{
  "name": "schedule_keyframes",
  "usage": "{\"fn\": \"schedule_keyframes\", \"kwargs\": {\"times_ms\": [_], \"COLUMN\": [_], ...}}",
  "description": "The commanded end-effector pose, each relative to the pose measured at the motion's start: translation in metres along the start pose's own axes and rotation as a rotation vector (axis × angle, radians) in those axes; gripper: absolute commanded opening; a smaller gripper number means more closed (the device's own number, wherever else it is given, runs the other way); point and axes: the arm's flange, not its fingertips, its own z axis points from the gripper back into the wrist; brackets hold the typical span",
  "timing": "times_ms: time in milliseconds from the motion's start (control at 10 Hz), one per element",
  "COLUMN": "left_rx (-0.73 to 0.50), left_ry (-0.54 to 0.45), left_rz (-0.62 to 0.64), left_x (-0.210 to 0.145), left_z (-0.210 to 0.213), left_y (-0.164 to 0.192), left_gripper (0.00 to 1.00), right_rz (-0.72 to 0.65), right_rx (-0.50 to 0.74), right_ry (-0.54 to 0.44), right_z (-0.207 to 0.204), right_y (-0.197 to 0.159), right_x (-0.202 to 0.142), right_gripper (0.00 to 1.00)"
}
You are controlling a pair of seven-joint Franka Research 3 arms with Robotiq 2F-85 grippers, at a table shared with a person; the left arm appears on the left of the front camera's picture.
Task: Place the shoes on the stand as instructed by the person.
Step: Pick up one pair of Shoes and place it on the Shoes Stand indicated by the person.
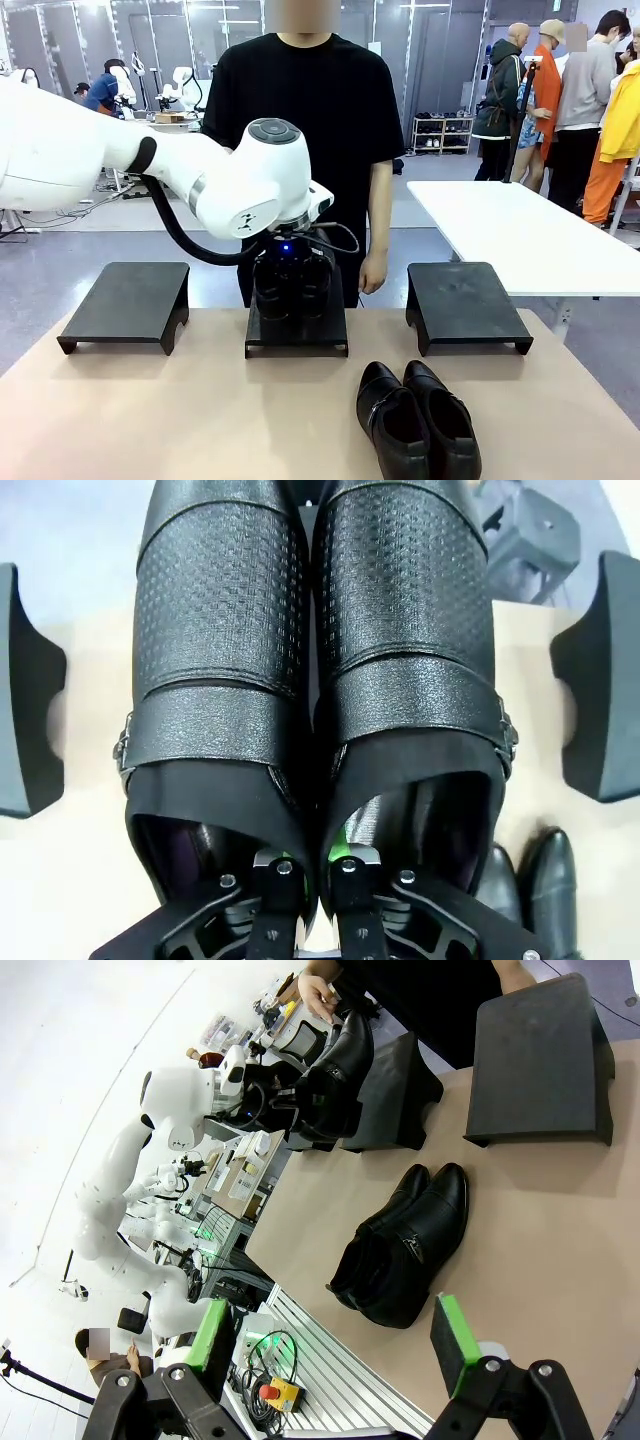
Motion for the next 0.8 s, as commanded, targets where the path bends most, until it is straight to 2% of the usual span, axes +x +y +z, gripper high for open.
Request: {"fn": "schedule_keyframes", "kwargs": {"times_ms": [0, 200, 700], "left_rx": [0.026, 0.021, 0.031], "left_ry": [-0.038, -0.064, -0.037], "left_rz": [0.012, 0.005, 0.003], "left_x": [0.012, 0.016, 0.017], "left_z": [-0.001, -0.016, -0.045], "left_y": [-0.007, -0.007, 0.001], "left_gripper": [0.07, 0.07, 0.07], "right_rz": [0.01, 0.01, 0.01], "right_rx": [0.006, 0.006, 0.006], "right_ry": [0.001, 0.001, 0.001], "right_z": [0.001, 0.001, 0.001], "right_y": [0.002, 0.002, 0.002], "right_x": [-0.001, -0.001, -0.001], "right_gripper": [1.0, 1.0, 1.0]}}
